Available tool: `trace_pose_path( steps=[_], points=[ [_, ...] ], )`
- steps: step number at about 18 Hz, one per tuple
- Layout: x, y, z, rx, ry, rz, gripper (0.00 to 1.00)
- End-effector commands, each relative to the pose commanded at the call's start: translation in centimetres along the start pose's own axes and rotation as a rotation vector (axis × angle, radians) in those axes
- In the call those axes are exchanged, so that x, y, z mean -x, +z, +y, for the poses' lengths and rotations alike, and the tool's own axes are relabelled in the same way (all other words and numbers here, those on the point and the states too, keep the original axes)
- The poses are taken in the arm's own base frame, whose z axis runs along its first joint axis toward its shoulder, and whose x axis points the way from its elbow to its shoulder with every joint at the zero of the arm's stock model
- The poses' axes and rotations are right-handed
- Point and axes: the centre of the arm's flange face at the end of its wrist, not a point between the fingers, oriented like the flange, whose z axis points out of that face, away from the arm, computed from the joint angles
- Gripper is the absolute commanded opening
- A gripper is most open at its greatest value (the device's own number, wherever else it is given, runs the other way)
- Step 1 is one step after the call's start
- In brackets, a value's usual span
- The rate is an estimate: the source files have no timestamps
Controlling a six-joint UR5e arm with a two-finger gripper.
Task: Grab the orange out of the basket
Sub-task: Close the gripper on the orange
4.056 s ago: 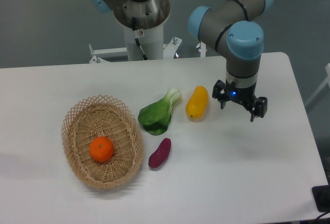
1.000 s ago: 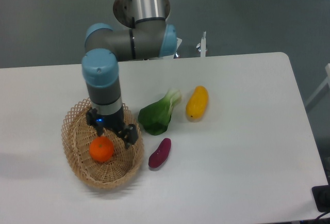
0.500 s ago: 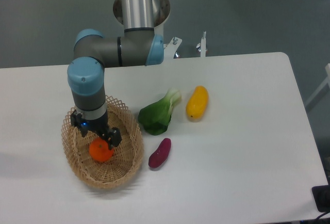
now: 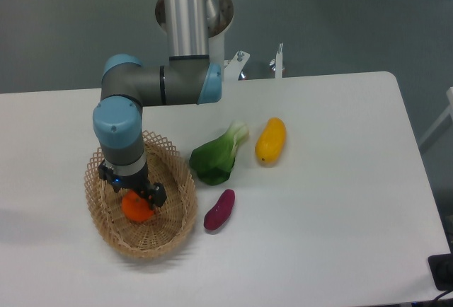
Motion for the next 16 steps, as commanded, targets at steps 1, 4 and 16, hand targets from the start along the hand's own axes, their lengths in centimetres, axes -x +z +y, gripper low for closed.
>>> trace_pose_path(
  steps=[1, 4, 16],
  points=[
    [0.1, -0.1, -0.1, -0.003, -0.003, -0.004, 1.00],
    [0.2, -0.2, -0.1, -0.006, -0.050, -0.011, 0.55],
    [4.8, -8.0, 0.0, -0.099, -0.107, -0.133, 0.37]
  ],
)
